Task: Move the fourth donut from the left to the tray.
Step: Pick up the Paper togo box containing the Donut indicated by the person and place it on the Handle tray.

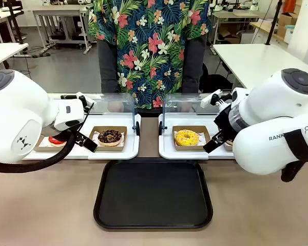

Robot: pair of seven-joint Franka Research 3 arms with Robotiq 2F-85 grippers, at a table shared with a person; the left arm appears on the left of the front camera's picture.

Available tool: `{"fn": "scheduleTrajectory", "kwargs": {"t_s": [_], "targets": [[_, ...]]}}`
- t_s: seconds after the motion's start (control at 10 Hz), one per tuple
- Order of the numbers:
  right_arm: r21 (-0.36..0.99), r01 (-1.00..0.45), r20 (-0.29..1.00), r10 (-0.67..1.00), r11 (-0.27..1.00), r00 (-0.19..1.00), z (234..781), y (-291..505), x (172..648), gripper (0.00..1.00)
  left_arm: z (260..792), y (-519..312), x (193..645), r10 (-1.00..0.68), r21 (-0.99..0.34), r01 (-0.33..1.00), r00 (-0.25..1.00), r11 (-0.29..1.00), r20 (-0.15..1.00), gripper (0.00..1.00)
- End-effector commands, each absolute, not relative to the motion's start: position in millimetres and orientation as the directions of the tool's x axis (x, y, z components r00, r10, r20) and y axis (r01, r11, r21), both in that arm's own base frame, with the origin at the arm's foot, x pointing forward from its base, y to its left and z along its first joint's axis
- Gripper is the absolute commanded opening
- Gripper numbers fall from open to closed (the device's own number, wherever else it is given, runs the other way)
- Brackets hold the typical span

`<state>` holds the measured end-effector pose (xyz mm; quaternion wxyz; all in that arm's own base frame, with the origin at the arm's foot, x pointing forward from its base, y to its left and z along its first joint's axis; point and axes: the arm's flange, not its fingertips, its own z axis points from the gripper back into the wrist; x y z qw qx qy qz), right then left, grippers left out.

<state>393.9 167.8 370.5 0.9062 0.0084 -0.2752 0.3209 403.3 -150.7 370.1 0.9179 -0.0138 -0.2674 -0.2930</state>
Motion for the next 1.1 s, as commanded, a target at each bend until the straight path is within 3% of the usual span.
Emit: {"fn": "scheduleTrajectory", "kwargs": {"t_s": [0.0, 0.9, 1.0], "targets": [[-0.161, -0.586, 0.504, 0.577, 0.794, 0.642, 370.6, 167.8, 394.0, 1.0, 370.2, -150.7, 403.2, -0.53, 0.131, 0.545, 0.685, 0.828, 0.499, 1.0], [-0.163, -0.588, 0.504, 0.579, 0.793, 0.641, 370.5, 168.0, 393.8, 1.0, 370.1, -150.7, 403.3, -0.53, 0.131, 0.545, 0.685, 0.828, 0.499, 1.0], [-0.147, -0.578, 0.546, 0.553, 0.803, 0.629, 405.9, 158.3, 397.3, 1.0, 395.7, -138.3, 416.2, -0.468, 0.073, 0.512, 0.707, 0.856, 0.53, 1.0]]}}
